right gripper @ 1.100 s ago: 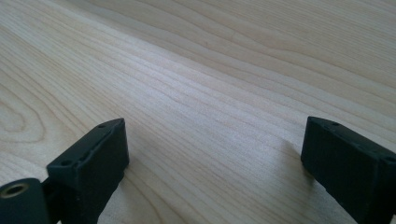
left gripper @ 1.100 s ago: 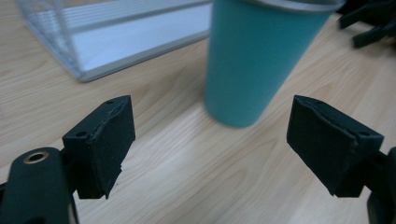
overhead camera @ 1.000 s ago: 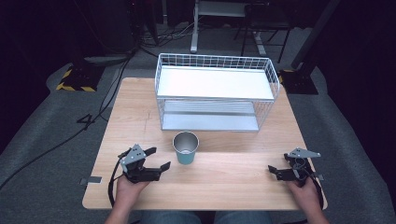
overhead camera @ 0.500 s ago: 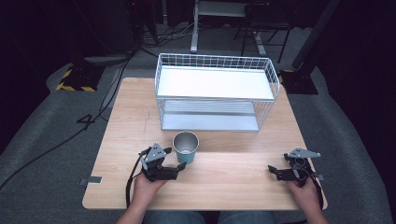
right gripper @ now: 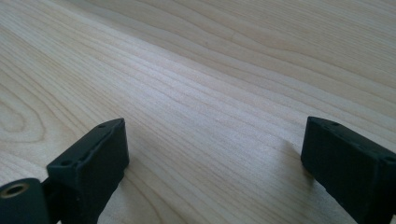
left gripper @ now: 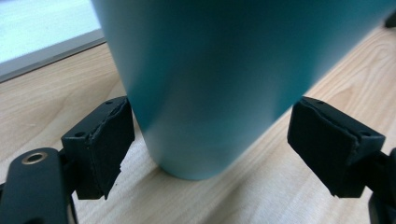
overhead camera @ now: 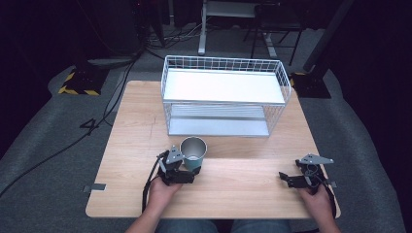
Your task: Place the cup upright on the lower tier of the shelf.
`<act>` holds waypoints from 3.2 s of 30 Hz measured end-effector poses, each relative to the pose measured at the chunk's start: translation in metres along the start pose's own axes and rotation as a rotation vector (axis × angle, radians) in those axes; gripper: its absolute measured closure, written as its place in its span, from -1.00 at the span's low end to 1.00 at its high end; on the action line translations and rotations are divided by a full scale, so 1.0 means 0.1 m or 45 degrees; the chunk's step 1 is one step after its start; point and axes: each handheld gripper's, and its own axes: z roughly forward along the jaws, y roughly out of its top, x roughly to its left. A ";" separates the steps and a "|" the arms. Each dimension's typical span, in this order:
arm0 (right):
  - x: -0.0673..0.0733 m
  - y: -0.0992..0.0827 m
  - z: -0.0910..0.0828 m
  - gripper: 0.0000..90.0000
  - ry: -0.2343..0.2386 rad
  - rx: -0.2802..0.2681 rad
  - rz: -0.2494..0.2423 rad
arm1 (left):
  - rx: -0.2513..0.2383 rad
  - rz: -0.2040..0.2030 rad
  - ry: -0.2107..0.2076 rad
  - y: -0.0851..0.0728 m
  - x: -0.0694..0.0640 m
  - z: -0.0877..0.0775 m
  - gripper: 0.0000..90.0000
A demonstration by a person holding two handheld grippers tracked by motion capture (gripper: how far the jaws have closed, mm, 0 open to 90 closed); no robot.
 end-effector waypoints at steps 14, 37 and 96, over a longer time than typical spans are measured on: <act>0.00 0.00 0.00 -0.83 -0.001 0.000 0.000 | 0.073 0.055 0.049 0.02 -0.02 0.13 -0.57; 0.00 0.00 0.00 -0.83 -0.007 0.000 0.009 | 0.063 0.080 0.049 0.08 -0.05 0.06 -0.43; 0.01 0.00 0.00 -0.83 -0.012 -0.002 0.014 | -0.043 -0.023 0.149 1.10 0.10 0.99 -0.43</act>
